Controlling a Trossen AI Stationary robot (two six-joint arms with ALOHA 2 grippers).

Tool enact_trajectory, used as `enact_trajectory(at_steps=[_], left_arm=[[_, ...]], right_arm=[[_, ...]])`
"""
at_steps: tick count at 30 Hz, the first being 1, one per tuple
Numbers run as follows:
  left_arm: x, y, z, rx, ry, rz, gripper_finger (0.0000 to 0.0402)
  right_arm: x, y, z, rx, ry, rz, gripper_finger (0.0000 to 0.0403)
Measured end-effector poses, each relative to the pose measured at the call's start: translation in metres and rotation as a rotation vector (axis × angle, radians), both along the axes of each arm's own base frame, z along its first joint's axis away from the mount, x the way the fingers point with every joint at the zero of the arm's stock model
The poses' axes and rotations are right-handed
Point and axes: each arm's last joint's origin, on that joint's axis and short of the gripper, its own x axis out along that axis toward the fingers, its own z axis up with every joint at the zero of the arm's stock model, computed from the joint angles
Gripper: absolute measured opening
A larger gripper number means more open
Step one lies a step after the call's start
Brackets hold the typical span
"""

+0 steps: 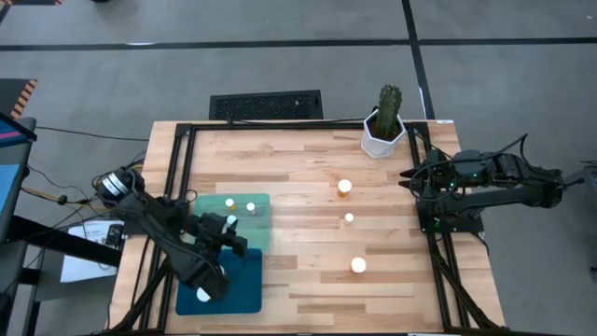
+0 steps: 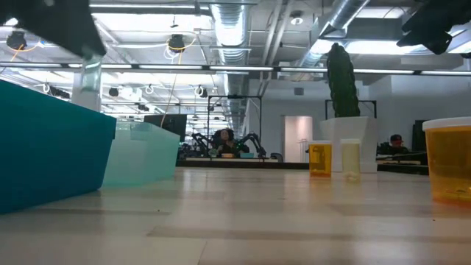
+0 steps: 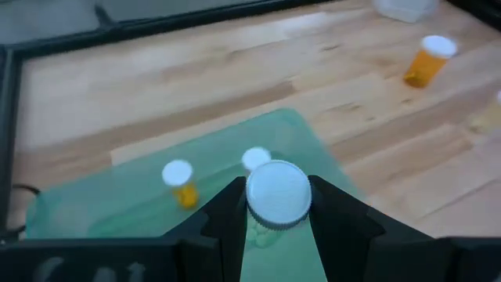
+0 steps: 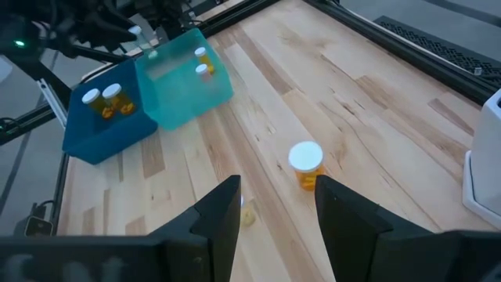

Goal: Pick and place medicine bottles into bin by pill shape (circle, oval)
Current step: Put the small green pill bottle into the green bin

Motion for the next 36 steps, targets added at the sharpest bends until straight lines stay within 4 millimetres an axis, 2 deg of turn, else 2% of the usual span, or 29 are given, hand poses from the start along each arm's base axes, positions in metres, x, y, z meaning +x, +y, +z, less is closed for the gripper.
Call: enact_trajectory(at_steps=[5,16,25,36], left_arm=[[-0.015,0.012,-0.018,-0.057,-0.029,0.005,0.0114],[-0.049,0.046,-0.029,-0.124,-0.095,-0.004,0.0114],[-0.049,0.046,-0.049,-0.172,-0.14,-0.035,0.0114],[-0.04,0.037,-0.053,-0.181,-0.122,-0.175,0.0114]], right_arm=[[0.0,0.0,0.0,0.018,-0.003,-0.01,0.0175],[0.0,0.0,0.0,0.024,-0.005,-0.014,0.0175],[0.0,0.0,0.0,0.031,-0.006,-0.018,0.0175],[0.0,0.0,0.0,0.031,-0.006,-0.018,0.0175]])
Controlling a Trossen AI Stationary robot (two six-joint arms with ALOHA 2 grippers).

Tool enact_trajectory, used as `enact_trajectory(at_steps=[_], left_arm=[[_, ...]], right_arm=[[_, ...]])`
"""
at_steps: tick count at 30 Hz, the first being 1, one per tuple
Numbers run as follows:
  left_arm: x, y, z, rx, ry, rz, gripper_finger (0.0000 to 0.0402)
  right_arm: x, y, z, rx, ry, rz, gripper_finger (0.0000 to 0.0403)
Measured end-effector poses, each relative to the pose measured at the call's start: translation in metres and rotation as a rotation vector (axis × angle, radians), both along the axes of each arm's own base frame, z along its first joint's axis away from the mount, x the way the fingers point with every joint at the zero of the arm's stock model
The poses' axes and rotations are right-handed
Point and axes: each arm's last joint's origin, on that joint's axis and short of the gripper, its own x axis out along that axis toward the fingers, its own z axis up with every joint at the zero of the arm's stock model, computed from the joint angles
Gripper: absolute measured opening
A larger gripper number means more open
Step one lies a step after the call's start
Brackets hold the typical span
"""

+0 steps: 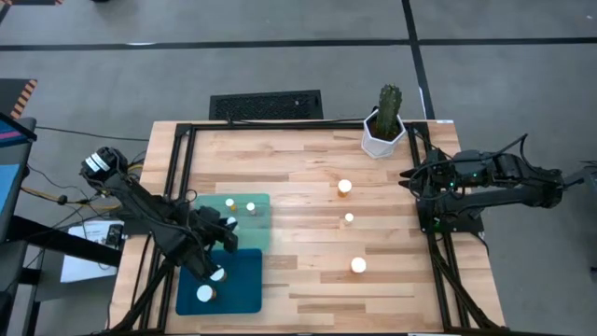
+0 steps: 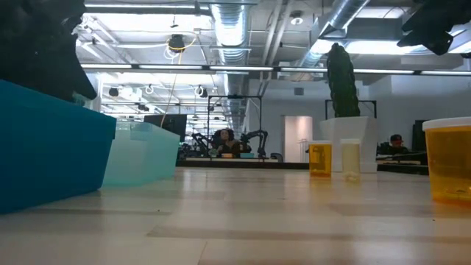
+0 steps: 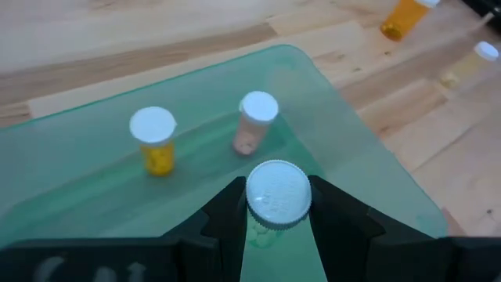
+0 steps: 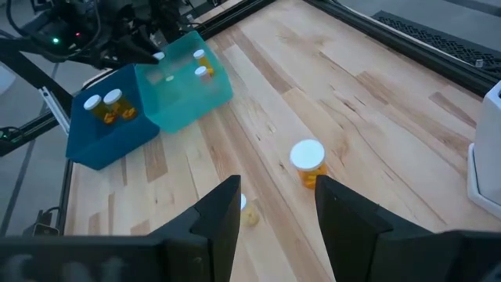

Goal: Pick and place medicine bottles into bin by pill shape (circle, oval)
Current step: Put the small green pill bottle into the green bin

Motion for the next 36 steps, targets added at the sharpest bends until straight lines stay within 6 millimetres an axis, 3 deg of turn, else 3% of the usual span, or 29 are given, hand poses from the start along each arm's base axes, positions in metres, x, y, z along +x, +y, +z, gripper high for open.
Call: enact_trajectory(at_steps=[31,36], left_arm=[[0.016,0.018,0.001,0.249,0.153,-0.121,0.0114],[0.02,0.014,-0.012,0.246,0.161,-0.107,0.0114]], right_arm=[[0.0,0.0,0.0,0.016,-0.003,-0.008,0.0175],[0.0,0.0,0.0,0.022,-0.005,-0.012,0.0175]])
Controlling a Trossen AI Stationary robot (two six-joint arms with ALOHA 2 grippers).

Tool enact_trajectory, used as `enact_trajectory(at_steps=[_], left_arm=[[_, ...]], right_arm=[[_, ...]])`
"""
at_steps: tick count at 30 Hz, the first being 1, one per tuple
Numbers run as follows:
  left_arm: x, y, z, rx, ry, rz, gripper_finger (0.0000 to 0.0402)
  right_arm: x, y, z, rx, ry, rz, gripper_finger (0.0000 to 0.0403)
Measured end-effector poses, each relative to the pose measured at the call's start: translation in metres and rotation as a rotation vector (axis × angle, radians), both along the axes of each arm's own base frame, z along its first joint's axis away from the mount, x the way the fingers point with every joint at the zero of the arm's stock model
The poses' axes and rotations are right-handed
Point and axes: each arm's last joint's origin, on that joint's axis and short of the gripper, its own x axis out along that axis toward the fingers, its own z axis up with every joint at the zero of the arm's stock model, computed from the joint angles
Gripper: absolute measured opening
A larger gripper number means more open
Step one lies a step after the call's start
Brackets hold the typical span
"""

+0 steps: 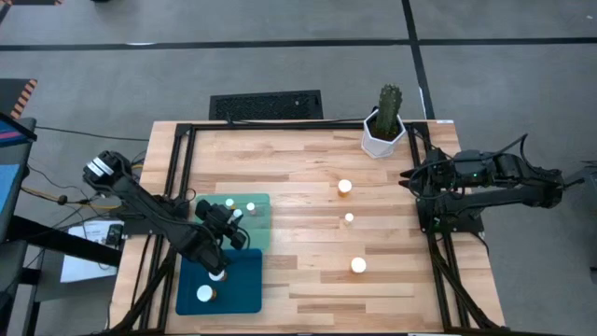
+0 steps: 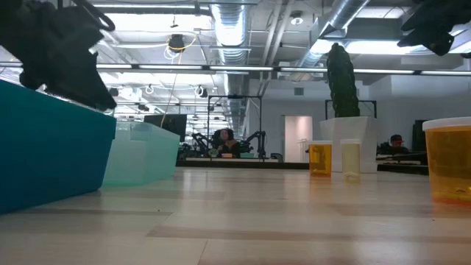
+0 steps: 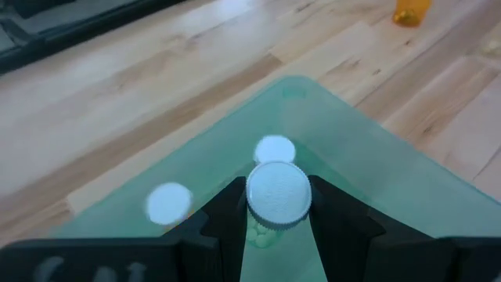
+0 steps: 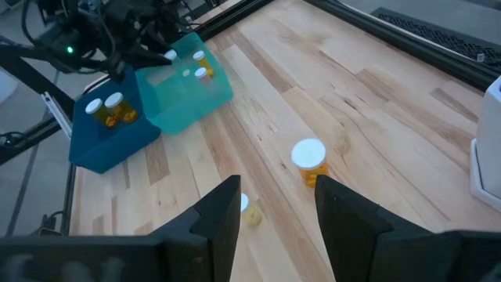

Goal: Pick and place medicine bottles into bin by pill shape (circle, oval)
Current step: Put the small green pill bottle into the green bin

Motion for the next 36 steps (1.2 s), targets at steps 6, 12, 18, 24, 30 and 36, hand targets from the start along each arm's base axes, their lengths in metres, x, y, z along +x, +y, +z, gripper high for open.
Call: enact_trajectory(at_steps=[6,12,18,24,30,36], left_arm=[[0.007,-0.006,-0.014,0.007,0.017,0.004,0.0114],[0.01,-0.008,-0.026,0.017,0.029,0.033,0.0114],[0.012,-0.009,-0.035,0.013,0.022,0.072,0.0114],[0.012,-0.009,-0.037,0.012,0.023,0.079,0.0114],[0.012,-0.009,-0.038,-0.007,0.036,0.086,0.0114],[0.012,-0.009,-0.039,-0.038,0.059,0.094,0.0114]], right_arm=[[0.0,0.0,0.0,0.001,0.0,-0.001,0.0175],[0.0,0.0,0.0,0.015,-0.001,-0.008,0.0175],[0.0,0.0,0.0,0.016,-0.002,-0.008,0.0175],[0.0,0.0,0.0,0.016,-0.002,-0.008,0.0175],[0.0,0.0,0.0,0.016,-0.002,-0.008,0.0175],[0.0,0.0,0.0,0.015,-0.002,-0.008,0.0175]])
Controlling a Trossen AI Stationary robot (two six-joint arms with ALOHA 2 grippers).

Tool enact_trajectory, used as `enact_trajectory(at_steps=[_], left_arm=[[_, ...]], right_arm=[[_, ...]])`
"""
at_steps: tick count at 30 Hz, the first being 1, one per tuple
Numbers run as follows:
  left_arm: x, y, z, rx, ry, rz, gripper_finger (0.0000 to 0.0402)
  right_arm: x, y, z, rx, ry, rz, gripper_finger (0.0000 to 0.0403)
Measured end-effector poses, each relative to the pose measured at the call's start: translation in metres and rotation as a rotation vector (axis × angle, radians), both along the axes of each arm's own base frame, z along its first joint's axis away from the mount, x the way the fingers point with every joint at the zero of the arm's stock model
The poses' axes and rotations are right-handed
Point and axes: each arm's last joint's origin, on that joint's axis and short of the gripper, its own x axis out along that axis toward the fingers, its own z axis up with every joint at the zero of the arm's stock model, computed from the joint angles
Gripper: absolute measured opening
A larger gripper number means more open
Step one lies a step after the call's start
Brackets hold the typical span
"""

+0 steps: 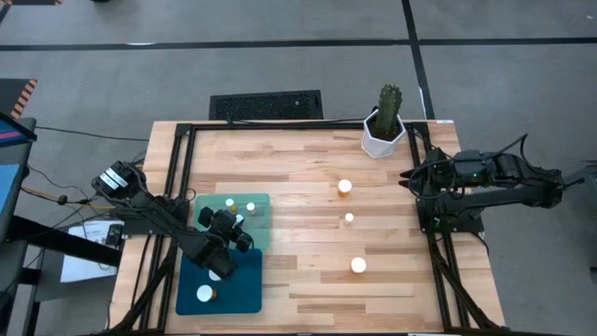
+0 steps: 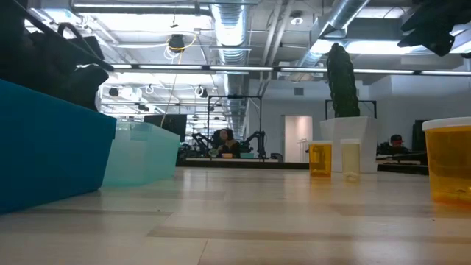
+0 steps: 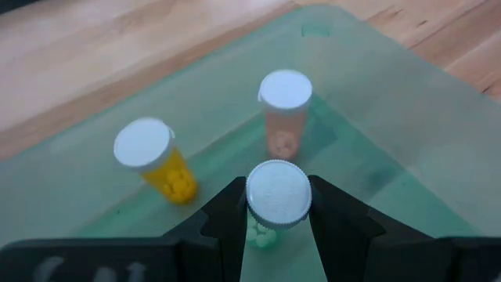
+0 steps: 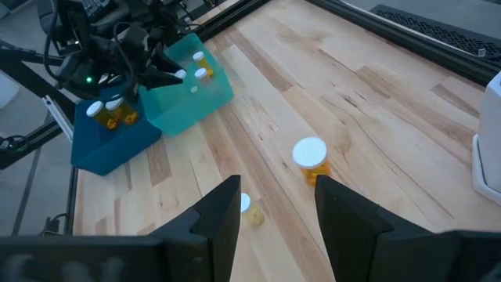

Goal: Pick and place medicine bottles into bin by pill shape (circle, oval)
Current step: Put the small green pill bottle into the green bin

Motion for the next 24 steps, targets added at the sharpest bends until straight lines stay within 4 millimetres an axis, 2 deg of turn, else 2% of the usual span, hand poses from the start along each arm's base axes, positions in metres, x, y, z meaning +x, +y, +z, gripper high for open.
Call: enact_trajectory(at_steps=[19,24], left_arm=[[0.0038,0.0062,-0.0005,-0.025,0.017,0.037,0.0115],[0.0037,0.0058,-0.0011,-0.052,0.016,0.051,0.0137]], right_arm=[[0.0,0.0,0.0,-0.001,0.0,0.001,0.0175],[0.0,0.0,0.0,-0.001,0.0,0.001,0.0175]])
